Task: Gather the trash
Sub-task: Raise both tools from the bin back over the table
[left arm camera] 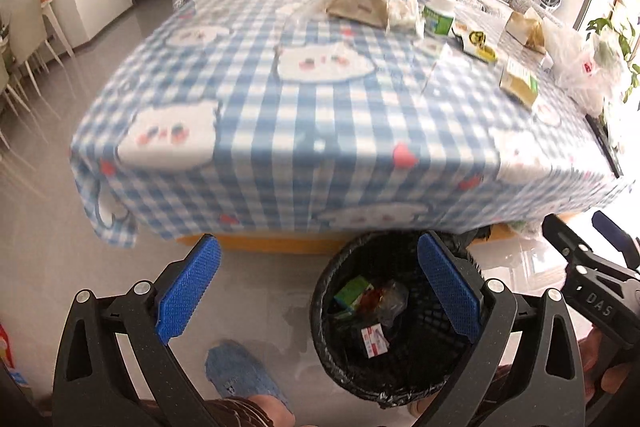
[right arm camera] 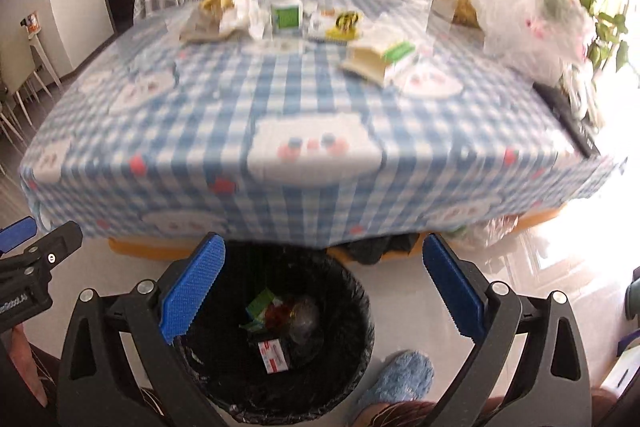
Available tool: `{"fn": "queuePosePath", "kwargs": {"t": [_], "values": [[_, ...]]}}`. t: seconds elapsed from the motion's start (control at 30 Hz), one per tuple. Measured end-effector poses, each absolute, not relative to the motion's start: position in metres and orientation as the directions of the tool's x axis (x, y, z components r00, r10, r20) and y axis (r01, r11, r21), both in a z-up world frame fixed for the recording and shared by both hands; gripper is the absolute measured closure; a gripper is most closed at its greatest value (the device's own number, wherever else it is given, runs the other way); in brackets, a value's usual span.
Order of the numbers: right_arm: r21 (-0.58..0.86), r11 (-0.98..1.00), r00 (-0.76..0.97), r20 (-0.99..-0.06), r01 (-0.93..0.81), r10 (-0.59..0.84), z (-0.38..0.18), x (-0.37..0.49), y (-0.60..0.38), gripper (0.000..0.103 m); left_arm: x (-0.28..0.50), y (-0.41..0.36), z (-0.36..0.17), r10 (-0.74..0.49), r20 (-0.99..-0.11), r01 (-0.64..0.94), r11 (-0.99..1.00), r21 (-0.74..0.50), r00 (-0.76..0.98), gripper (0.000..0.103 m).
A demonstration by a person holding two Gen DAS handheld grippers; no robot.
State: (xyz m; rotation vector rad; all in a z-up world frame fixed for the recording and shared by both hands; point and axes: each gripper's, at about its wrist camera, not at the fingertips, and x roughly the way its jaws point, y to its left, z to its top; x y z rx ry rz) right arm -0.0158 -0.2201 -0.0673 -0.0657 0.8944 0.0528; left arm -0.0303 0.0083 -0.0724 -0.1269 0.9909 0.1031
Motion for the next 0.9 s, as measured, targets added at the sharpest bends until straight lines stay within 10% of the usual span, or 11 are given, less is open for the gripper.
{"fn": "queuePosePath", "kwargs": {"t": [0.9], "values": [[-0.023,1.0,0.626,-0.78,0.019,-0.03,-0.045,0.148,-0.27,0.008,0.174,0.062,-0.045,0.06,-0.838,-0.188,0.981,-0.051,0.542,0.006]]}}
